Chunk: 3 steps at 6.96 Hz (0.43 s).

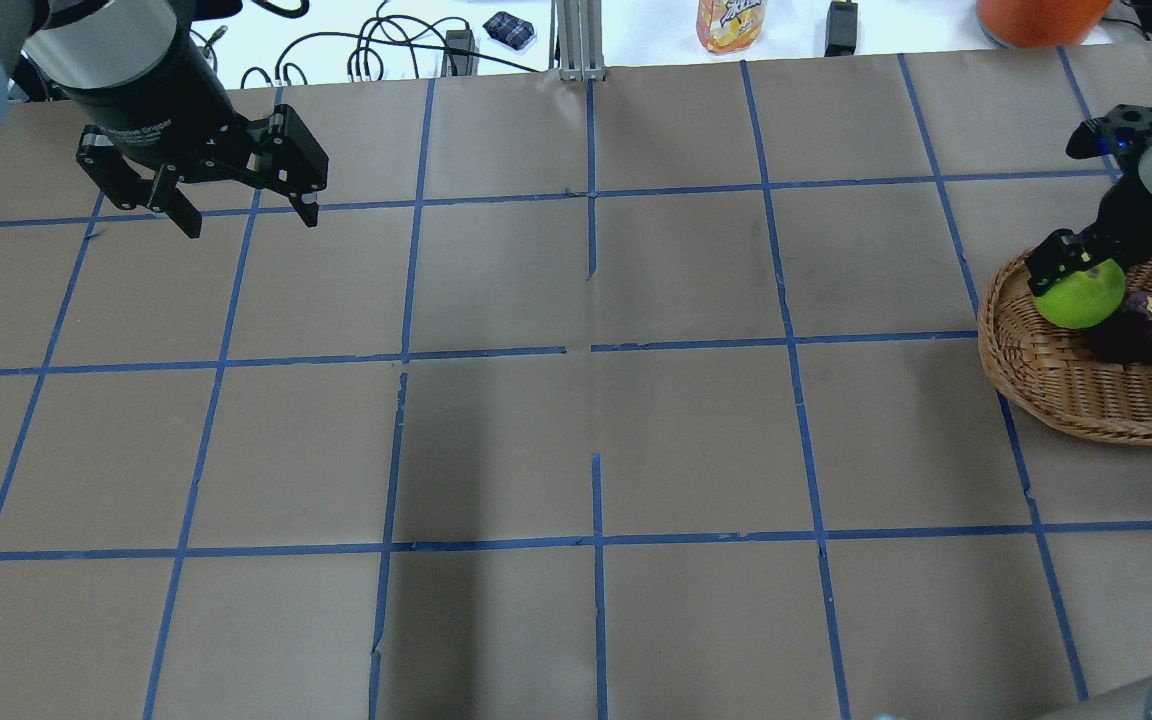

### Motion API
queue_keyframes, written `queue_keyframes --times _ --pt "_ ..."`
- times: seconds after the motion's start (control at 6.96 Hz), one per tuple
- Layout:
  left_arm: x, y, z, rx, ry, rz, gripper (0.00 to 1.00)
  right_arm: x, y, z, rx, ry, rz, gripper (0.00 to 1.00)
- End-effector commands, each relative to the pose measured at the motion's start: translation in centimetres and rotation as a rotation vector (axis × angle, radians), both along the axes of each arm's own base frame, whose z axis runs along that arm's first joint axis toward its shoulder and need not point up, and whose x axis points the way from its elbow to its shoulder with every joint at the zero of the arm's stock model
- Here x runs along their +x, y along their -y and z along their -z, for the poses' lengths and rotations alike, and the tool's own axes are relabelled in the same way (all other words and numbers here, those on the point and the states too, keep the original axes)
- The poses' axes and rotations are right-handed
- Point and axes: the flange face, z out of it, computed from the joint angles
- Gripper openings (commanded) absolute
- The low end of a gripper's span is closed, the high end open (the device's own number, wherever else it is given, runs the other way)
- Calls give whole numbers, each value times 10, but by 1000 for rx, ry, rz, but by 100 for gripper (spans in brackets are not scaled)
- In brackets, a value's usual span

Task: Put all apples into basket
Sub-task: 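Lower the green apple into the basket and open the right gripper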

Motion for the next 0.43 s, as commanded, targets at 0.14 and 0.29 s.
queue_keyframes --times 0.14,0.29 --pt "-1 -1 0 -1 0 2 100 1 -5 -8 -18 -16 -52 100" --pt "-1 0 0 1 0 2 100 11 -12 -31 -22 -16 -51 100"
